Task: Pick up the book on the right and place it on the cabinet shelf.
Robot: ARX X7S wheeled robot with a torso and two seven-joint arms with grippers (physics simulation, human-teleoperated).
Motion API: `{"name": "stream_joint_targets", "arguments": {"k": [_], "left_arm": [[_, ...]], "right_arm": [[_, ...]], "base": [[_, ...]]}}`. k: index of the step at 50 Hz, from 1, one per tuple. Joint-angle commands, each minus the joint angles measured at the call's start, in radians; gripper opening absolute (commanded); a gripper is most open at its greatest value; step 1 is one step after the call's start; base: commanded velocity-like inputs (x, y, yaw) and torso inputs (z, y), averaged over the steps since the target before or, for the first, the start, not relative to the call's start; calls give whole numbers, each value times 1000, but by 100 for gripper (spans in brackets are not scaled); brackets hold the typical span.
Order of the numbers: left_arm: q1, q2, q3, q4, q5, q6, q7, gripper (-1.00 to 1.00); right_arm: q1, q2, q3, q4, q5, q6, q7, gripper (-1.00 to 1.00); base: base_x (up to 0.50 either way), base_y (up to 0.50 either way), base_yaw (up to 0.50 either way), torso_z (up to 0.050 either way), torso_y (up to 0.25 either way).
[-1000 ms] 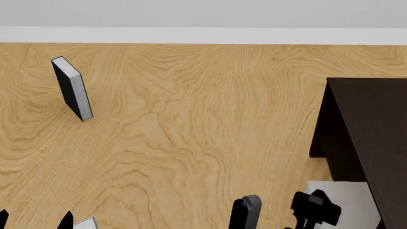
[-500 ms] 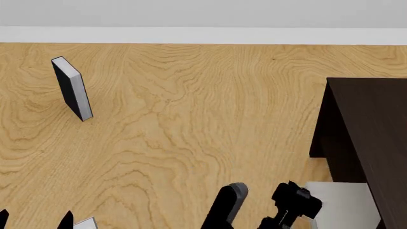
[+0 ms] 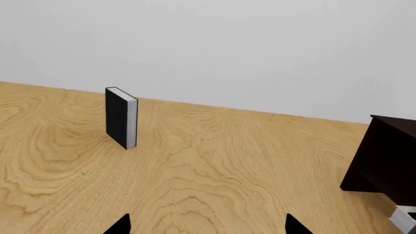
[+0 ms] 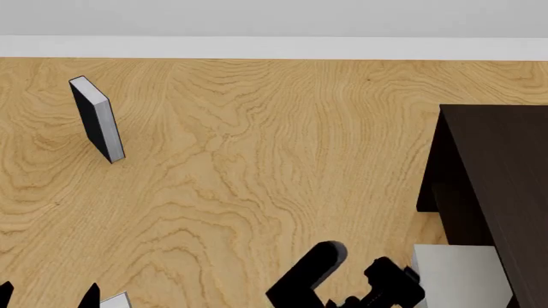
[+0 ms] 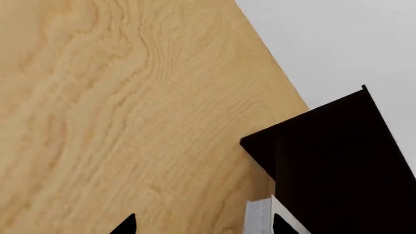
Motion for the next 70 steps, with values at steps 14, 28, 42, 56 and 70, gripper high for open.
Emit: {"name": "stream_joint_targets", "arguments": {"k": [14,28,42,56,70], "left_arm": [[1,-3,2,-5,-5,9,1,100],[4,-2,5,-14,-5,19,7,100],[0,-2,4,-22,-6,24,9,100],[-2,-3,8,-31,-1,31,14,100],[-2,-2,13,-43,-3,34,17,100]], "right_arm": [[41,-60,96,-40,103,73,-61,100],[50,-62,101,-21,140,90,-95,100],[47,-63,134,14,161,108,-84,100],[34,-63,155,70,186,85,-65,100],[36,-62,182,128,211,62,-45,100]], "base": [[0,0,0,0,0],[0,0,0,0,0],[0,0,0,0,0],[0,0,0,0,0],[0,0,0,0,0]]}}
